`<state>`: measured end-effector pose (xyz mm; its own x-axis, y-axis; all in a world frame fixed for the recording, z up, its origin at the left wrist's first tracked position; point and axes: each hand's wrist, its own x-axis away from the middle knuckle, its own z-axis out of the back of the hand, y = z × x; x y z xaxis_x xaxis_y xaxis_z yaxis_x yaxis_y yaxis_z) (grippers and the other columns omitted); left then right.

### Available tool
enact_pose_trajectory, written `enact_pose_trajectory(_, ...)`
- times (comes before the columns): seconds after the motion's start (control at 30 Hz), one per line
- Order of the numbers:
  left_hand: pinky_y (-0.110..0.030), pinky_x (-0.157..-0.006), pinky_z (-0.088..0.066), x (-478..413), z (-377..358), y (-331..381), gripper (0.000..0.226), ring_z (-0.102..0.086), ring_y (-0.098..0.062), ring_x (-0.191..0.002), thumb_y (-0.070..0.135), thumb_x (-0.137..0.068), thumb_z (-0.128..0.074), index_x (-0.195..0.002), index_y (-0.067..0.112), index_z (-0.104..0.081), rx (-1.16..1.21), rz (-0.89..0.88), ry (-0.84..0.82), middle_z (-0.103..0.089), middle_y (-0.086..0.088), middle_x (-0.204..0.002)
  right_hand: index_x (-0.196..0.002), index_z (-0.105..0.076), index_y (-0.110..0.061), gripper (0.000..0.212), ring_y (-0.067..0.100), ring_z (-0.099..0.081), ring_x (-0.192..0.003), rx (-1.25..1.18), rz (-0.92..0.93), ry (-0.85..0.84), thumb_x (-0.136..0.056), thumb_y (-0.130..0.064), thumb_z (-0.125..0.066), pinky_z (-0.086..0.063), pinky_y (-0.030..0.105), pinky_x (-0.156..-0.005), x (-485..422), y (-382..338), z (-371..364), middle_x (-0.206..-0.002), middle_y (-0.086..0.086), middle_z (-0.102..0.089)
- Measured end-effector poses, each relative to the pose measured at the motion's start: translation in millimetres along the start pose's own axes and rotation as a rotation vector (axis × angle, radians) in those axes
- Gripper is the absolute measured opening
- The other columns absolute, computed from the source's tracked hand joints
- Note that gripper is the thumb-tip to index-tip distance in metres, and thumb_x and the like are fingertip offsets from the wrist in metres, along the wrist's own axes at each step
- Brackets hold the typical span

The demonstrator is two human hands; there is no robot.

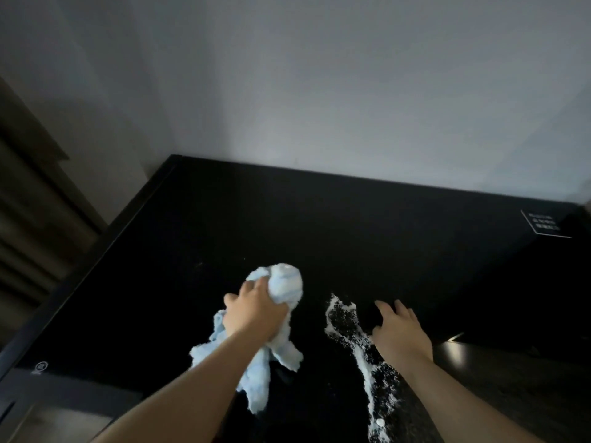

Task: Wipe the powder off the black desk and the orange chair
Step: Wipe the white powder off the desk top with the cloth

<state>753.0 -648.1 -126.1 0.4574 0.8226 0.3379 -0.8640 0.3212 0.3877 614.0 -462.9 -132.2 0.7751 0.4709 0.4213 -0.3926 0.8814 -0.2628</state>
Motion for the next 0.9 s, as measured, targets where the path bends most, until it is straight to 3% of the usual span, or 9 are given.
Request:
enact_pose_trajectory(0.2,-0.035,-0.083,-0.048,42.3,-20.0,23.4,0.057,-0.053,-0.02,-0.108,0.049,-0.065,-0.049,-0.121,0.043,-0.05,0.202,-0.233,-0.223,-0.06,0.012,-0.114,-0.149,-0.023,-0.026,0.055,0.023,-0.004,-0.147,-0.078,0.045,-0.022,-0.097,-0.019,-0.037,-0.021,0.035,-0.114,3.2,10.1,7.2,-0.159,0.004,-0.01)
enact_pose_trajectory(0.27,-0.034,-0.088,-0.049,33.3,-8.0,18.2,0.058,-0.058,-0.021,-0.105,0.046,-0.066,-0.052,-0.123,0.039,-0.051,0.191,-0.229,-0.098,-0.062,0.008,-0.117,-0.149,-0.026,-0.022,0.054,0.021,-0.008,-0.147,-0.149,0.072,-0.025,-0.097,-0.014,-0.038,-0.021,0.033,-0.115,6.8,15.6,8.3,-0.158,0.003,-0.015)
enact_pose_trajectory(0.37,-0.037,-0.087,-0.038,12.8,7.4,-1.3,0.057,-0.045,-0.032,-0.115,0.039,-0.081,-0.048,-0.137,0.039,-0.036,-0.004,-0.124,0.119,-0.044,0.004,-0.137,-0.147,-0.03,-0.018,0.051,0.019,-0.022,-0.143,-0.21,0.069,0.037,-0.096,-0.011,-0.038,-0.029,0.034,-0.113,16.5,26.9,6.8,-0.155,0.002,-0.024)
enact_pose_trajectory(0.47,-0.038,-0.077,-0.033,12.1,-2.0,-3.6,0.057,-0.038,-0.033,-0.117,0.04,-0.084,-0.041,-0.139,0.039,-0.029,0.01,0.016,0.055,-0.04,0.003,-0.139,-0.149,-0.023,-0.022,0.053,0.021,-0.016,-0.144,-0.103,0.007,0.085,-0.097,-0.017,-0.036,-0.026,0.038,-0.114,25.6,36.7,4.1,-0.156,0.001,-0.019)
enact_pose_trajectory(0.67,-0.034,-0.07,-0.033,41.3,-33.0,25.0,0.061,-0.038,-0.028,-0.117,0.041,-0.08,-0.043,-0.14,0.04,-0.028,-0.016,-0.057,-0.022,-0.039,0.009,-0.14,-0.15,-0.018,-0.021,0.057,0.025,-0.008,-0.146,-0.055,-0.014,-0.013,-0.097,-0.019,-0.038,-0.02,0.042,-0.117,34.0,43.1,3.7,-0.158,0.001,-0.014)
enact_pose_trajectory(0.73,-0.033,-0.072,-0.037,54.2,-38.7,32.0,0.06,-0.044,-0.023,-0.114,0.042,-0.076,-0.046,-0.134,0.044,-0.033,0.009,-0.119,-0.098,-0.047,0.012,-0.131,-0.15,-0.017,-0.02,0.058,0.026,-0.005,-0.147,-0.057,-0.006,-0.036,-0.096,-0.022,-0.039,-0.017,0.043,-0.118,34.6,44.6,3.5,-0.159,0.002,-0.01)
enact_pose_trajectory(0.8,-0.031,-0.073,-0.048,63.0,-37.0,34.8,0.051,-0.056,-0.012,-0.097,0.041,-0.072,-0.051,-0.122,0.042,-0.047,0.14,-0.166,-0.187,-0.06,0.014,-0.106,-0.15,-0.017,-0.02,0.058,0.025,-0.003,-0.147,-0.058,-0.003,-0.039,-0.097,-0.023,-0.038,-0.015,0.044,-0.118,34.7,47.2,2.8,-0.16,0.001,-0.008)
enact_pose_trajectory(0.87,-0.028,-0.07,-0.052,59.0,-26.3,30.7,0.037,-0.058,-0.004,-0.077,0.039,-0.075,-0.055,-0.111,0.032,-0.056,0.268,-0.171,-0.151,-0.062,0.013,-0.084,-0.15,-0.018,-0.02,0.057,0.025,-0.002,-0.147,-0.072,0.011,-0.043,-0.097,-0.022,-0.037,-0.014,0.044,-0.118,33.9,50.5,2.0,-0.16,0.001,-0.007)
enact_pose_trajectory(0.9,-0.029,-0.071,-0.052,52.1,-20.0,26.4,0.035,-0.06,-0.006,-0.077,0.038,-0.077,-0.056,-0.11,0.029,-0.057,0.285,-0.166,-0.093,-0.063,0.011,-0.084,-0.15,-0.018,-0.02,0.056,0.024,-0.002,-0.147,-0.082,0.018,-0.045,-0.097,-0.021,-0.036,-0.014,0.043,-0.118,33.9,52.0,1.5,-0.16,0.001,-0.007)
